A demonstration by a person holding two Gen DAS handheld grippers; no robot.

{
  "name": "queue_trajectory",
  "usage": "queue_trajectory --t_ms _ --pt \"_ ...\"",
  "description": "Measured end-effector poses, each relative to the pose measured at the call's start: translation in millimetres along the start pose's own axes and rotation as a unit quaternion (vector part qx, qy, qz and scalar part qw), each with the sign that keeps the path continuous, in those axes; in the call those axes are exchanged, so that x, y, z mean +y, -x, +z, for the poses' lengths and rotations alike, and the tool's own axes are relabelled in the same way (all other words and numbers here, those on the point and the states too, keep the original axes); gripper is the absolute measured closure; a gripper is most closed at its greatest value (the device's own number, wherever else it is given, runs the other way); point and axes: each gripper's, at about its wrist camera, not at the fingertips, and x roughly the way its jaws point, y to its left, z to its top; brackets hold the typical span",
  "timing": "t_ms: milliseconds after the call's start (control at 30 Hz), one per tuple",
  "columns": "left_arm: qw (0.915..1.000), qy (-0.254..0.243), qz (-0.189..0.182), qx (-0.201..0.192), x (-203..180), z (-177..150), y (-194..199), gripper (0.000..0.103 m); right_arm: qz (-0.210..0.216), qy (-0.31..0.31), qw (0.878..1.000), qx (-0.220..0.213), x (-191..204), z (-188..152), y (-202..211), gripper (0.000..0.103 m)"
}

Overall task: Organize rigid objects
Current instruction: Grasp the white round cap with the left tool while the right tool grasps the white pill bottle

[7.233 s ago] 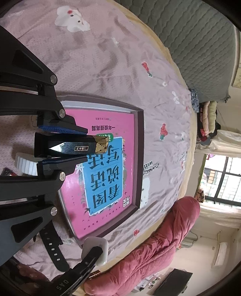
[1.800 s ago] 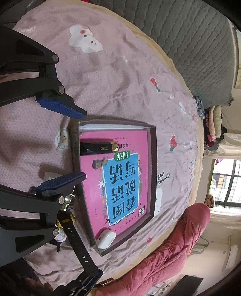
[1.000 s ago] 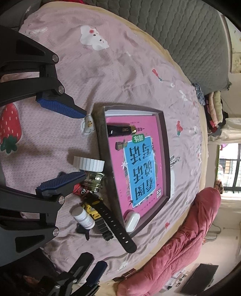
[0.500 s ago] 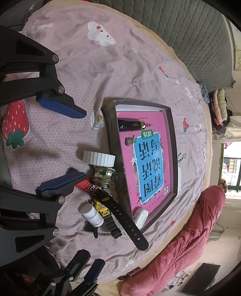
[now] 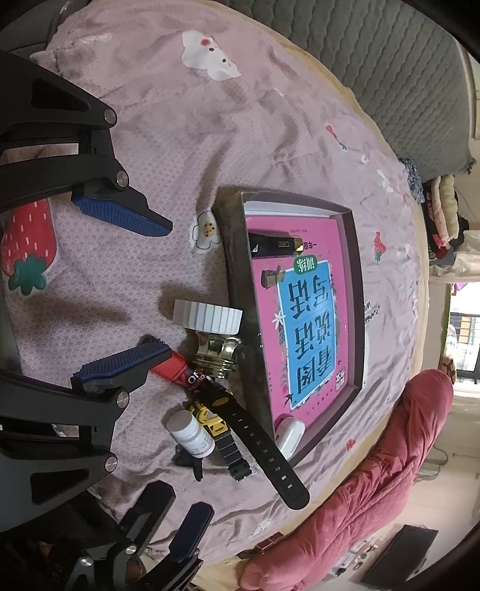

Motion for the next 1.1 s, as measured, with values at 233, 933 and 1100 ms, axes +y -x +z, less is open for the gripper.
queue_trajectory --t_ms 233,933,1100 --pt "1.0000 0.004 -0.006 0.002 1 0 -5 0.041 0.001 0.003 1.000 0.023 3 -2 -15 0.047" --pt "0.9998 0.008 -0.018 0.001 3 -2 -19 0.041 -0.015 -0.016 0.998 0.053 -12 8 -53 0.047" --pt "0.9998 0.009 -0.019 0.002 3 -1 -21 0.041 -0.015 -0.002 0.998 0.056 -9 9 -58 0.047"
